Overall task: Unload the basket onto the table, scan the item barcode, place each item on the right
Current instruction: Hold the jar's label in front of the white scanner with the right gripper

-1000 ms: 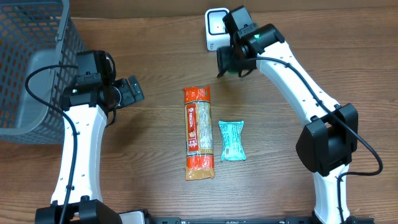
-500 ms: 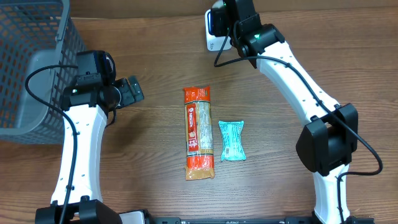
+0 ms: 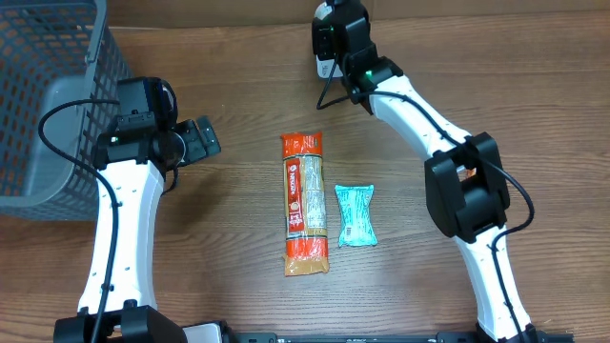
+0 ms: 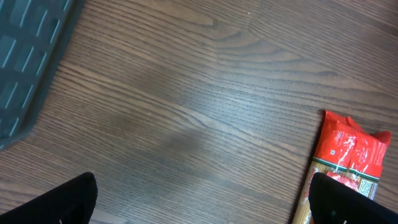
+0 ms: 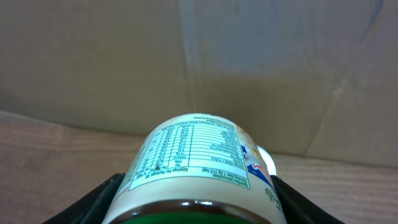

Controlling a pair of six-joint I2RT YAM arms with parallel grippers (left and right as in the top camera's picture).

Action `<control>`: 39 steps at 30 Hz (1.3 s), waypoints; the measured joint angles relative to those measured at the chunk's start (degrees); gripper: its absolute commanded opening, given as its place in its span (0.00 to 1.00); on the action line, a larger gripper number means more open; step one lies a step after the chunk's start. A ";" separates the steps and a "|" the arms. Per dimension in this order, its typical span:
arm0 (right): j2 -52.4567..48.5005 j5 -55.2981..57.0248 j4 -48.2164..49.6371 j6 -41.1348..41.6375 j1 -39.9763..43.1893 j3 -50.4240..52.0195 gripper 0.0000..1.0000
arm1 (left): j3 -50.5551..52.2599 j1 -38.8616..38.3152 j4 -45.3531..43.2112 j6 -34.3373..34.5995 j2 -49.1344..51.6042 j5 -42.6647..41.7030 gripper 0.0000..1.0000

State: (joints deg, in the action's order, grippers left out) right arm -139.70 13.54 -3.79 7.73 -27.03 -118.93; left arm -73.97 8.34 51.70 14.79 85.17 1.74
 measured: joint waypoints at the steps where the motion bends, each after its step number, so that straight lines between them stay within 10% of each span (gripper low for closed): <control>1: 0.00 0.02 1.11 -0.04 0.00 0.02 0.37 | 0.00 0.00 0.00 0.00 0.00 0.02 1.00; 39: -6.10 0.37 13.92 -4.74 3.23 0.02 0.34 | 0.00 0.00 0.00 0.00 0.00 0.00 1.00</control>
State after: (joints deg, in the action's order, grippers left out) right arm -145.80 13.91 10.13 2.98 -23.79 -118.91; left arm -73.97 8.34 51.70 14.79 85.17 1.74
